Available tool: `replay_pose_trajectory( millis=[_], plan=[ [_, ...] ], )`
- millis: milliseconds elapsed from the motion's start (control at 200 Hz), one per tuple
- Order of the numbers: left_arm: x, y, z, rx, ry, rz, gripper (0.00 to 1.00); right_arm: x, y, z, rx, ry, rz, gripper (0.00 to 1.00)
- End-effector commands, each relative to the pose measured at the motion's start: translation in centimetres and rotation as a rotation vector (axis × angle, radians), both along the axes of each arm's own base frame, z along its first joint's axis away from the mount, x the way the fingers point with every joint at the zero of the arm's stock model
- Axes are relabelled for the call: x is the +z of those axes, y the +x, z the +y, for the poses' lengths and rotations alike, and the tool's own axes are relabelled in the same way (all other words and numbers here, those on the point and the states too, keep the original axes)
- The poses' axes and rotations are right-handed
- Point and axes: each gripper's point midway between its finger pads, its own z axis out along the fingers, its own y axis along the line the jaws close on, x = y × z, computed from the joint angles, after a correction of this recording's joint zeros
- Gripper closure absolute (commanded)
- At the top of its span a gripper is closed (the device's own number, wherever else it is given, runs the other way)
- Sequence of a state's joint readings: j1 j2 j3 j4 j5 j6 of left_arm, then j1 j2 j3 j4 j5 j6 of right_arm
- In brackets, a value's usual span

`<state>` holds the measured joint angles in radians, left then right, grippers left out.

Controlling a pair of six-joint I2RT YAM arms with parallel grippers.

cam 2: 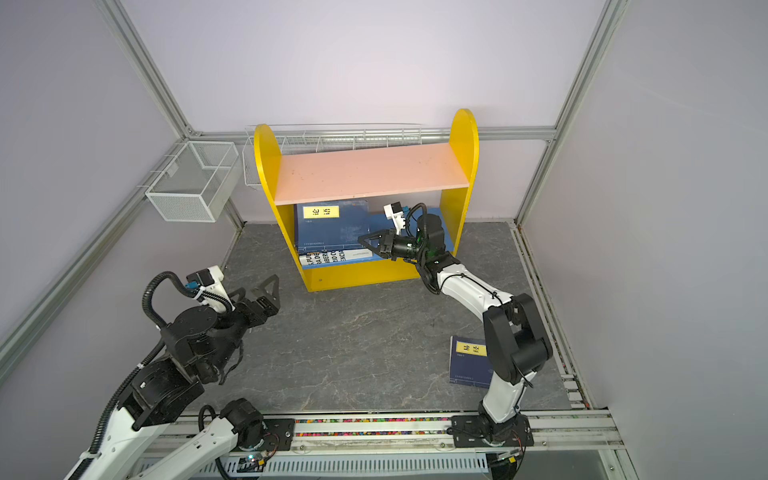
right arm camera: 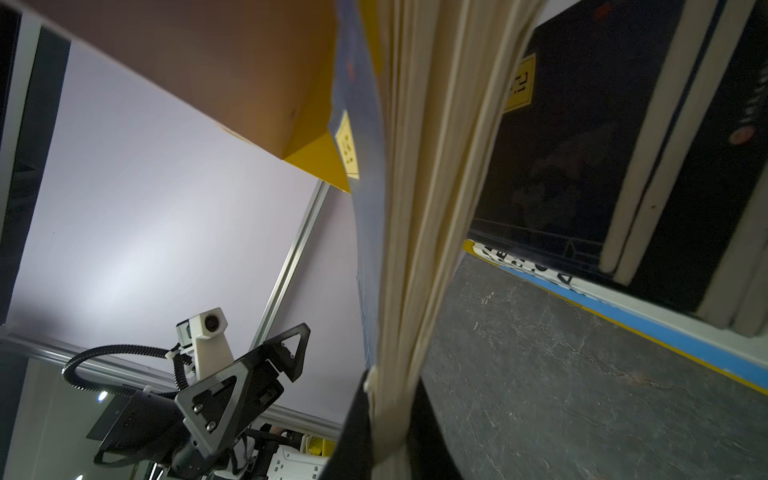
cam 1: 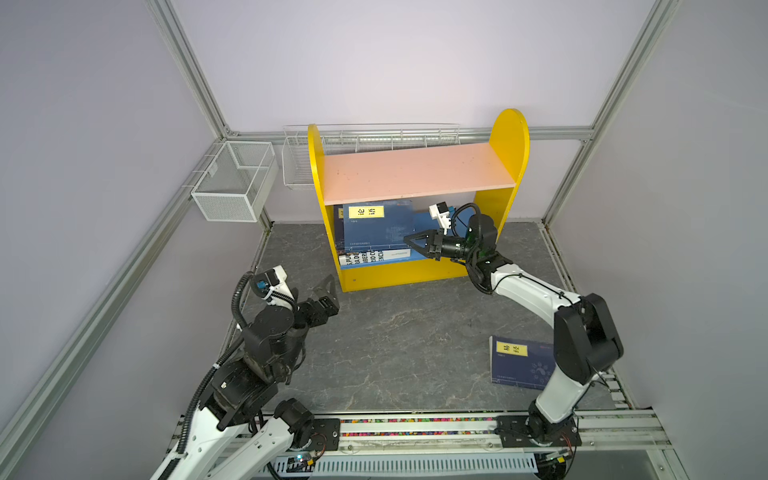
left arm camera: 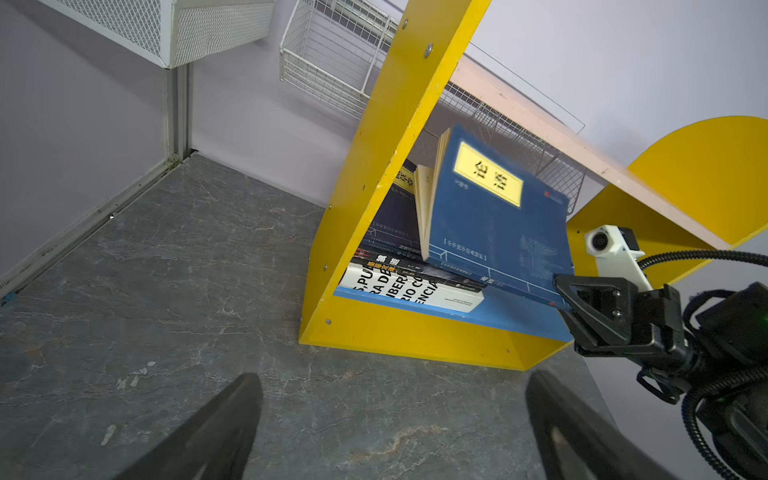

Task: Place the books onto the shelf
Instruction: 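Push the labelled book onto the blue shelf with the right gripper while the left withdraws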

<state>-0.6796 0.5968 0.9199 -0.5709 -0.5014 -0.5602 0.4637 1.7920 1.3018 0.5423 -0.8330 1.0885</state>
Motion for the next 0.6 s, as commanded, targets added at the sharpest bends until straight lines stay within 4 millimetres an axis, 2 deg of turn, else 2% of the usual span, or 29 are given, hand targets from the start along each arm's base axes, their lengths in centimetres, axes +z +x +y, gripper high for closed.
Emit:
replay_pose_trajectory(
  millis=[0, 200, 215, 350, 490, 595],
  plan=[
    [0.4, 0.9, 0.3, 0.032, 0.074, 0.003, 0.01, 2.3, 1.5, 0.0, -0.025, 0.037, -0.060, 0.88],
    [0.1, 3.9, 0.0, 0.020, 0.074, 0.034, 0.01, 1.6, 3.6, 0.9, -0.026, -0.009, -0.068, 0.88],
    [-0.4, 4.5, -0.2, 0.014, 0.075, 0.051, 0.01, 1.7, 3.8, 0.9, -0.026, -0.008, -0.070, 0.88],
    [-0.5, 7.2, 0.7, -0.011, -0.023, 0.054, 0.01, 1.2, 5.0, 1.6, -0.021, -0.030, -0.062, 0.87],
    [0.2, 9.4, 1.6, -0.058, -0.126, 0.019, 0.01, 0.7, 6.2, 2.2, -0.023, -0.033, -0.047, 0.87],
    [1.1, 10.0, 1.0, -0.109, -0.113, -0.025, 0.01, 0.9, 6.8, 2.6, -0.016, -0.043, -0.058, 0.87]
  ],
)
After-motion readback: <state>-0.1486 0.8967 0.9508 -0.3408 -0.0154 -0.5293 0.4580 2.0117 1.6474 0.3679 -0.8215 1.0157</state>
